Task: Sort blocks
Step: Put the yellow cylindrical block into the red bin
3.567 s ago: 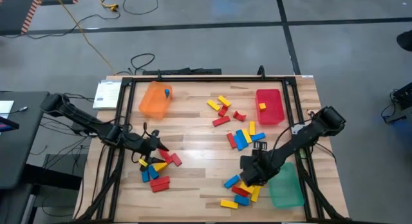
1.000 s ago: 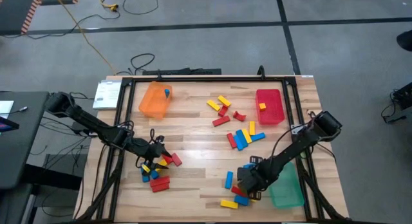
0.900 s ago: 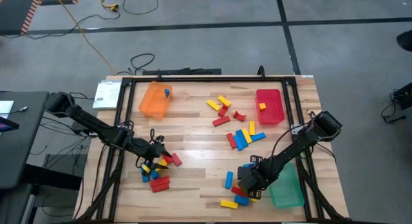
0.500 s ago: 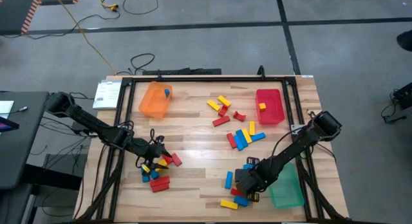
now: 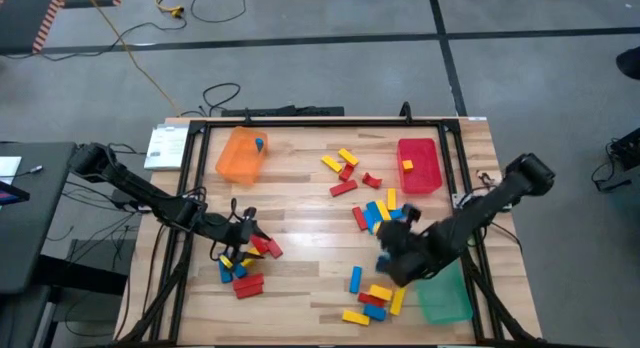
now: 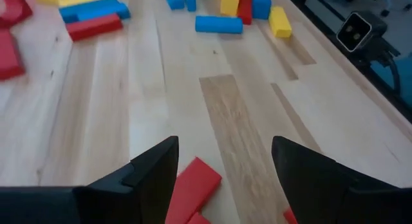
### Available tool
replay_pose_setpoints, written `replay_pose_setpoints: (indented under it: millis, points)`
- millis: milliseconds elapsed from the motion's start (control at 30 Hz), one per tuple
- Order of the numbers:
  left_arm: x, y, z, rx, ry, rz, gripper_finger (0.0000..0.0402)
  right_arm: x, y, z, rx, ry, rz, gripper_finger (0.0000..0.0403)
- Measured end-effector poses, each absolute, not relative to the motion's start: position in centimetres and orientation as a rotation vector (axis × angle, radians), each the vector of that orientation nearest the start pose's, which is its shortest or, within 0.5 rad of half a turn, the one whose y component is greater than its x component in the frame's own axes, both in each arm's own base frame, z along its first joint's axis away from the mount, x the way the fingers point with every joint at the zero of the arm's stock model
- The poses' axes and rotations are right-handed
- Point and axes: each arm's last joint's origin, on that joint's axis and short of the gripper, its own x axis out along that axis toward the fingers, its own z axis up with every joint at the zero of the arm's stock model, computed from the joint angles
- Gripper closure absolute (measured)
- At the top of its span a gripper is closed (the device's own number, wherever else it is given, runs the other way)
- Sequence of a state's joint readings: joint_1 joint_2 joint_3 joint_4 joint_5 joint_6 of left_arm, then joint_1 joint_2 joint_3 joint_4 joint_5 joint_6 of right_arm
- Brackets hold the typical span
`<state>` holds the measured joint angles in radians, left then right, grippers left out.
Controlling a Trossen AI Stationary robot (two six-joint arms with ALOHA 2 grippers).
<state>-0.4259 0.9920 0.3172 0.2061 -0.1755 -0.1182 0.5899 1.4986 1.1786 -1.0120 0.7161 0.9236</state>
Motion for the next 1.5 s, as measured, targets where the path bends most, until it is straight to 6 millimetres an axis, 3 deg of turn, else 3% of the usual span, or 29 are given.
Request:
replay_pose_setpoints:
  millis: [300,533,767,1100,1500]
  points:
    - [18.7,-6.9,19.5,0.100,0.220,-0.117,0.0156,22.7,9.9,30.7,-0.008,0.564,-0.701,0.0290]
    - [20.9,-4.7,20.7,0.139,0.003,-0.020,0.0156,22.2,7.4,31.6,-0.018,0.499,-0.797,0.0290]
    - [24.9,-2.6,20.8,0.102,0.024,-0.042,0.0156,21.6,4.0,29.6,-0.002,0.481,-0.993,0.0290]
    - [30.2,-2.6,19.6,0.140,0.094,-0.068,0.0156,19.3,-0.5,24.8,0.098,0.481,-1.232,0.0290]
    - [31.4,-2.1,18.9,0.104,0.068,-0.092,0.0156,16.8,-4.3,18.8,0.238,0.370,-1.431,0.0290]
